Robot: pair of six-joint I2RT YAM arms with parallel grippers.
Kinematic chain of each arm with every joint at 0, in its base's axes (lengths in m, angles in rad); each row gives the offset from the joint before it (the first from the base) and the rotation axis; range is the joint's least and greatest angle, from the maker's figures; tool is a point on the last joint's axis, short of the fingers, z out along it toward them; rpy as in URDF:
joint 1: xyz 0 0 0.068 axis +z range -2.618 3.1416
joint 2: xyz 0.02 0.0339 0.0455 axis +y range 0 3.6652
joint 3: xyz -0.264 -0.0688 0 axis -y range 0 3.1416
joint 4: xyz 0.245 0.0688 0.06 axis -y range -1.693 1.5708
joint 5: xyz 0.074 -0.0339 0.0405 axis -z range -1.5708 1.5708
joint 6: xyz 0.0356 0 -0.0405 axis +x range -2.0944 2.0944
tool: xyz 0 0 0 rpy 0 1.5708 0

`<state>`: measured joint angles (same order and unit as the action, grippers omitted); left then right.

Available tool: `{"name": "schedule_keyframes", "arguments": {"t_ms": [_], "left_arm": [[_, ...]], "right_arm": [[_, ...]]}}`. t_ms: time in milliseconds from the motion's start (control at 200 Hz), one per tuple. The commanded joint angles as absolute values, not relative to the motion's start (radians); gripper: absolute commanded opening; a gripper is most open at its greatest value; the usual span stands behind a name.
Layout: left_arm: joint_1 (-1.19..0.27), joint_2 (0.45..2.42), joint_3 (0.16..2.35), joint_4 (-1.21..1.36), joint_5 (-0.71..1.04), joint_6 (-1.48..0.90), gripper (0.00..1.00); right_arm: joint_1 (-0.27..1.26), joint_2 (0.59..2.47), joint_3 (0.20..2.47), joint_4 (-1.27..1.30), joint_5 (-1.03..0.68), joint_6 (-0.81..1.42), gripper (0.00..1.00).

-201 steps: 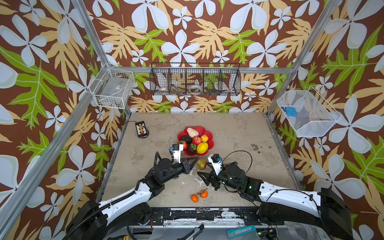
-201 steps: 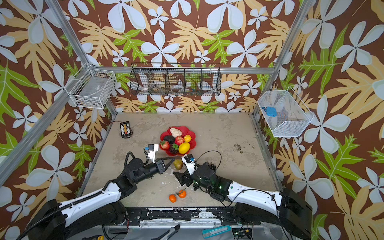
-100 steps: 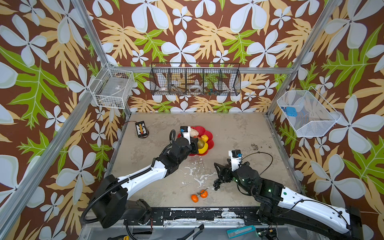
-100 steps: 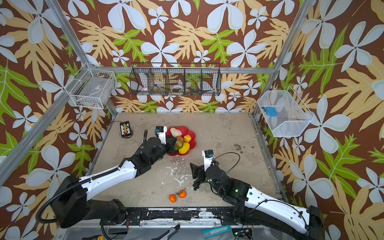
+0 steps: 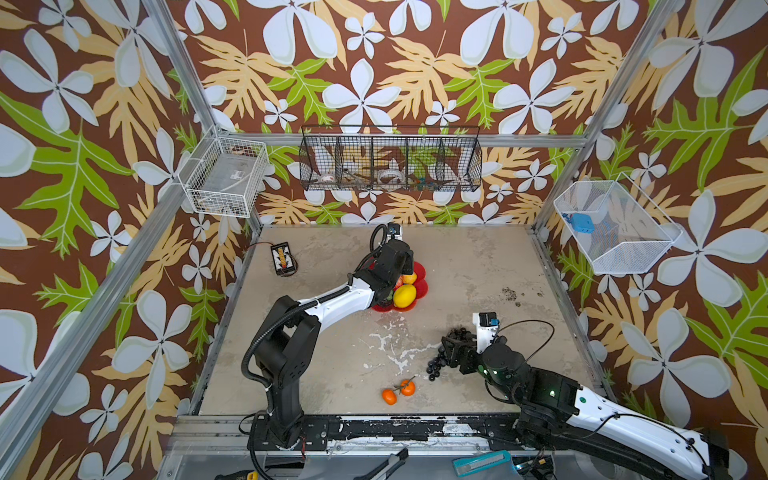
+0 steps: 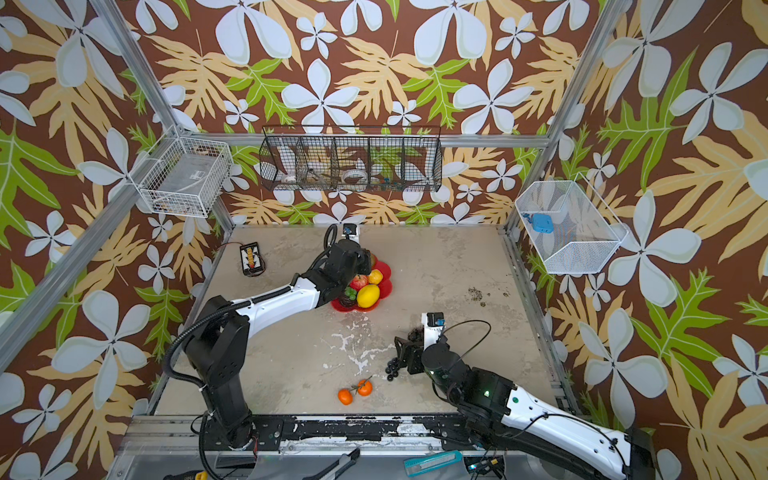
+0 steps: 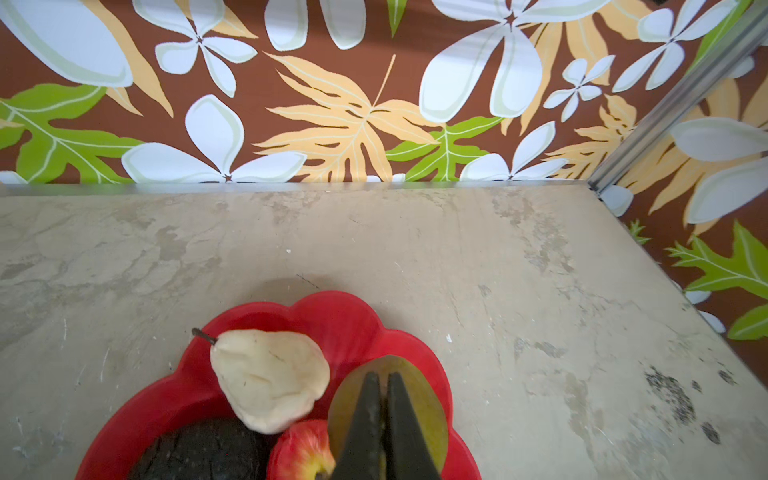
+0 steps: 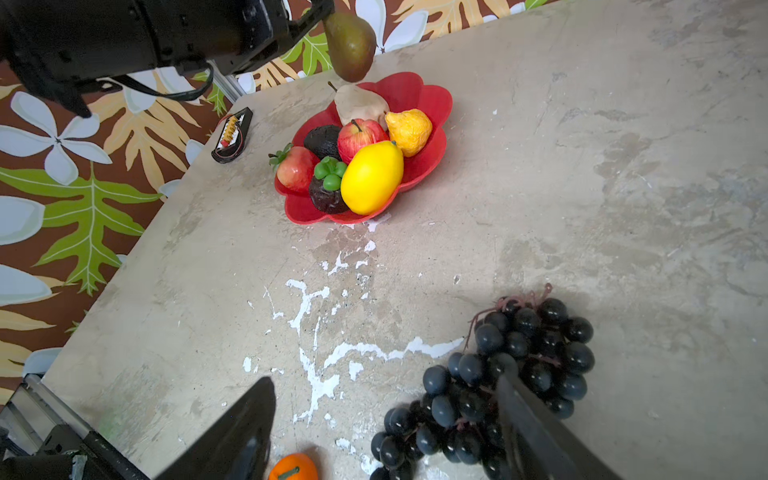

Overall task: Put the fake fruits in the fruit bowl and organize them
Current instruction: 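Carry the pear to the red plate with the left gripper while the right withdraws, then lower the pear onto the plate, open the left gripper and withdraw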

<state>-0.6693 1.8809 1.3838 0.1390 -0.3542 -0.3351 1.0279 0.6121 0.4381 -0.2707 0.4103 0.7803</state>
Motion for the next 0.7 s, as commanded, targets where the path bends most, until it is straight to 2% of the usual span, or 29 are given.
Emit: {"name": "schedule_keyframes", "arguments": {"t_ms": [0,370,691], "left_arm": [[-0.660,1.940,1.449,0.071,-0.371,-0.305,0.00],[-0.643,2.176,1.734,-0.087,-0.400,-0.299,0.00],[-0.632,2.242,1.767,-0.112,-0.391,-0.313,0.00]], "right_arm": [[1.028,0.612,0.436,-0.264,0.406,0.789,0.83],[1.028,0.599,0.459,-0.307,0.388,0.772,0.83],[1.028,0.591,0.450,-0.302,0.406,0.760,0.83]]}}
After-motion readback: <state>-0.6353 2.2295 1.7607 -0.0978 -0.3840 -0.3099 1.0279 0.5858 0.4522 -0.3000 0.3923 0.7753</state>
